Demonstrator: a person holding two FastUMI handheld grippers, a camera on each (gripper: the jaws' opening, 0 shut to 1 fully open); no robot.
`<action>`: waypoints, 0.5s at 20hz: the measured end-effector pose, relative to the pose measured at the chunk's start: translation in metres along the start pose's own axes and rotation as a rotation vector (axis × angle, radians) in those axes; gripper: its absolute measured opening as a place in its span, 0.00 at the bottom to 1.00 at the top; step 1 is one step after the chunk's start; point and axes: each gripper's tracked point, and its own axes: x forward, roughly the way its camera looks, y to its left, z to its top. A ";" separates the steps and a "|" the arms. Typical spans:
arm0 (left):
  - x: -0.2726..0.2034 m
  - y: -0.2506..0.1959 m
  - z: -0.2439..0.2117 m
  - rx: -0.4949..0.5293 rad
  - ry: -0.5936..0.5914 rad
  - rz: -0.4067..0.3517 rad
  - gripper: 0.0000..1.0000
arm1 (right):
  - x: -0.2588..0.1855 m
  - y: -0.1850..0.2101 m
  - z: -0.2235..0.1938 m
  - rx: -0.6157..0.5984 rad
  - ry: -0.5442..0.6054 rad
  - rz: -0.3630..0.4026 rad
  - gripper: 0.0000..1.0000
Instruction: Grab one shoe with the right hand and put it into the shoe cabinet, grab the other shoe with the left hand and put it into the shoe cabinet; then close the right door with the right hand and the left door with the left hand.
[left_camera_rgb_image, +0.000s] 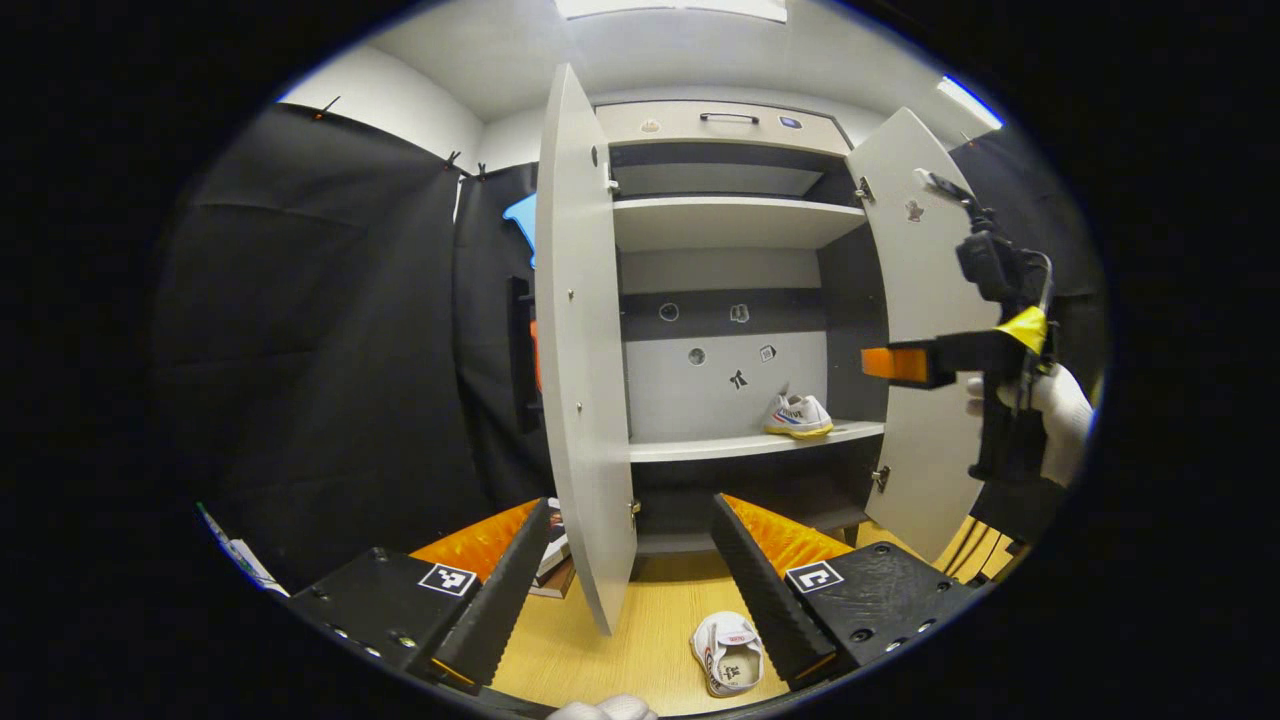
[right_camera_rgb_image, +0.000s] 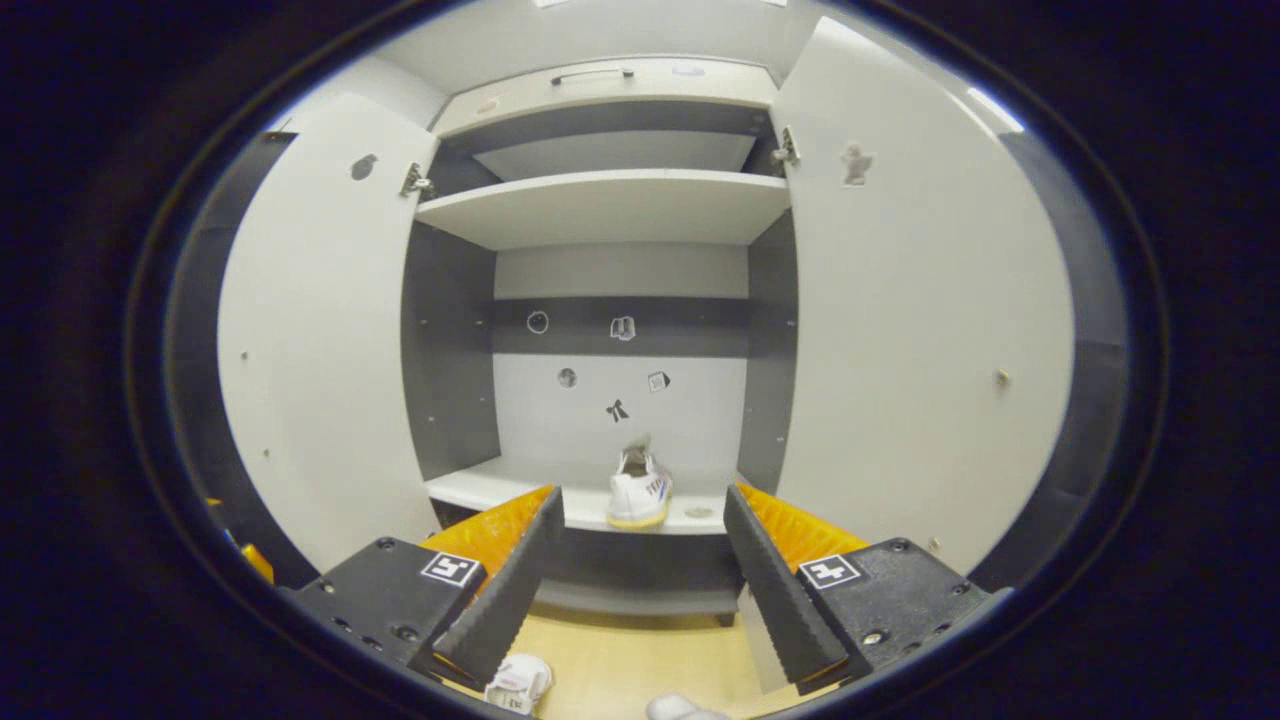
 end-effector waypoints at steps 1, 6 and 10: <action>0.000 -0.004 -0.001 0.001 -0.003 -0.015 1.00 | -0.018 -0.002 -0.010 -0.010 -0.011 -0.002 1.00; 0.003 -0.022 -0.023 0.008 0.015 -0.077 1.00 | -0.078 -0.001 -0.052 -0.068 0.001 -0.010 1.00; 0.006 -0.032 -0.054 0.035 0.028 -0.110 0.96 | -0.094 -0.003 -0.051 -0.041 0.014 -0.030 1.00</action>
